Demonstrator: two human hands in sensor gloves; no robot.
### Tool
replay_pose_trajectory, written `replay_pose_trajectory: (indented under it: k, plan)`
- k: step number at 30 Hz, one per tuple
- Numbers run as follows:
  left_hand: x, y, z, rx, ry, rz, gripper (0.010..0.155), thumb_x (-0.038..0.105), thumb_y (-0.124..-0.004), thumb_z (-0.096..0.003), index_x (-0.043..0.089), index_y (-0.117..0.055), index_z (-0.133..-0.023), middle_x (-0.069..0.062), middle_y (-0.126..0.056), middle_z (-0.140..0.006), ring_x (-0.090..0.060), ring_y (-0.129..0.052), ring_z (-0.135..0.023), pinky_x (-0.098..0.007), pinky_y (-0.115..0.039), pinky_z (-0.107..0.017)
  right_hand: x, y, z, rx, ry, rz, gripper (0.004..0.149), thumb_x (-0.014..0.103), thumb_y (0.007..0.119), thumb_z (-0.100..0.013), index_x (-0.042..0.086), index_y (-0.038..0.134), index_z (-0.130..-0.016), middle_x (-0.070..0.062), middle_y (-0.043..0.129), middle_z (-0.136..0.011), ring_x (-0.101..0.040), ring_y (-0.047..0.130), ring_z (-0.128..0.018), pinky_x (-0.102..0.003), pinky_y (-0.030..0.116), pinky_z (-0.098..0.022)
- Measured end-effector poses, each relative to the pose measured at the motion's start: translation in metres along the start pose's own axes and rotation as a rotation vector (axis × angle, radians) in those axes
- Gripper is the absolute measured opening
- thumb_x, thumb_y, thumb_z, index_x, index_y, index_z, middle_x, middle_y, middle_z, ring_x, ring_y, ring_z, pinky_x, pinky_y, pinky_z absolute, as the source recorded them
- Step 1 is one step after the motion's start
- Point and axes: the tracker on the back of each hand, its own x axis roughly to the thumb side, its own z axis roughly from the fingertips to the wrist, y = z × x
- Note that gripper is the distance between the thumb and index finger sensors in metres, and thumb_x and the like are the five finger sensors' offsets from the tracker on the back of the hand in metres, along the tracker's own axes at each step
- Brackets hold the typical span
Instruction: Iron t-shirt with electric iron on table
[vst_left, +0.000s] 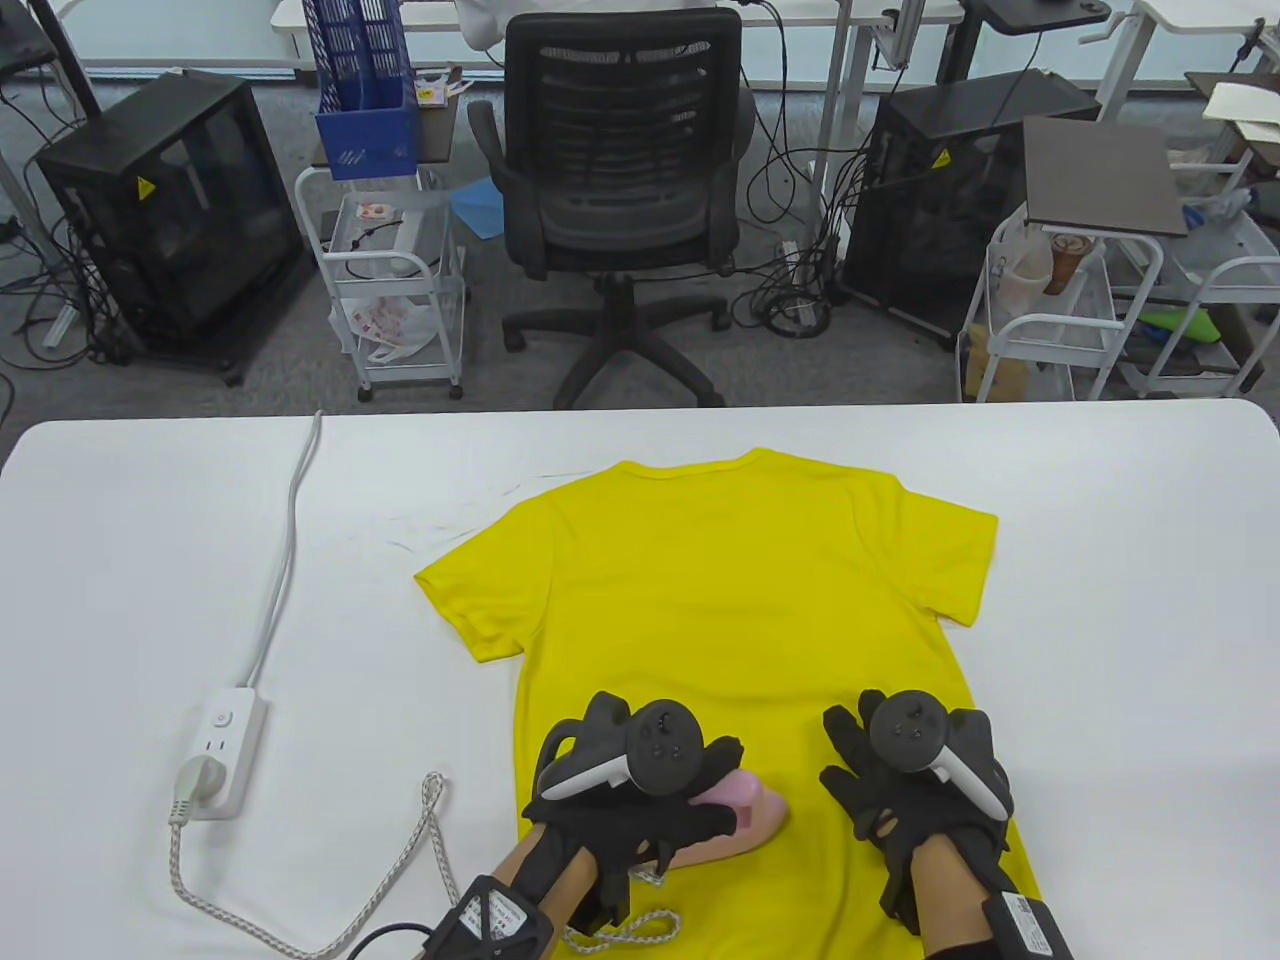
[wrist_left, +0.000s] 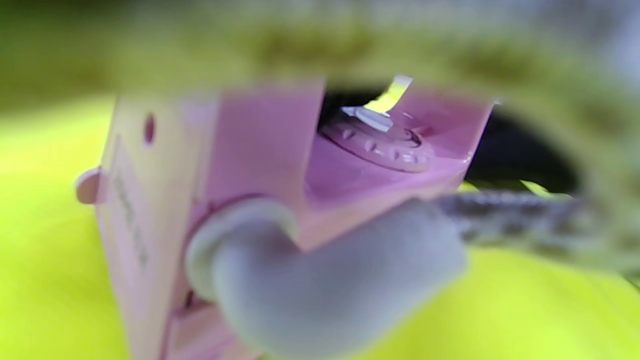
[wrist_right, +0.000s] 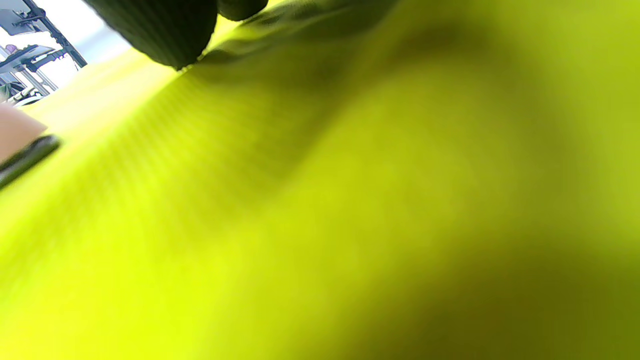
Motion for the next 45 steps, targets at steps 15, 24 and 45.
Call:
replay_pose_trajectory:
  k: [15,24,45]
  plan:
    - [-0.050,0.011,0.000,0.014,0.114,0.180,0.073,0.060,-0.080,-0.0417,0.034,-0.056,-0.106,0.004,-0.089,-0.079,-0.017,-0.099,-0.051,-0.050,-0.076,-0.063,0.000,0.000,0.001,0.007,0.011,0.003,0.067,0.049,0.075,-0.047,0.038,0.040,-0.103,-0.004,0.019,-0.112,-0.035,0.011,-0.100,-0.062,0.019,-0.069]
    - [0.013,-0.007,0.000,-0.077,-0.138,0.007,0.072,0.063,-0.079,-0.0396,0.038,-0.058,-0.104,0.007,-0.090,-0.079,-0.015,-0.102,-0.053,-0.049,-0.078,-0.063,-0.001,-0.001,0.001,0.007,0.008,-0.003,0.066,0.048,0.074,-0.047,0.039,0.040,-0.102,-0.004,0.019,-0.112,-0.034,0.011,-0.100,-0.062,0.019,-0.069]
    - [-0.035,0.007,-0.002,-0.046,0.034,0.166,0.073,0.061,-0.079,-0.0413,0.035,-0.058,-0.105,0.004,-0.090,-0.078,-0.017,-0.100,-0.052,-0.050,-0.076,-0.063,-0.002,-0.001,0.000,0.013,0.010,-0.014,0.065,0.047,0.073,-0.047,0.039,0.040,-0.102,-0.003,0.019,-0.112,-0.034,0.010,-0.100,-0.062,0.018,-0.068]
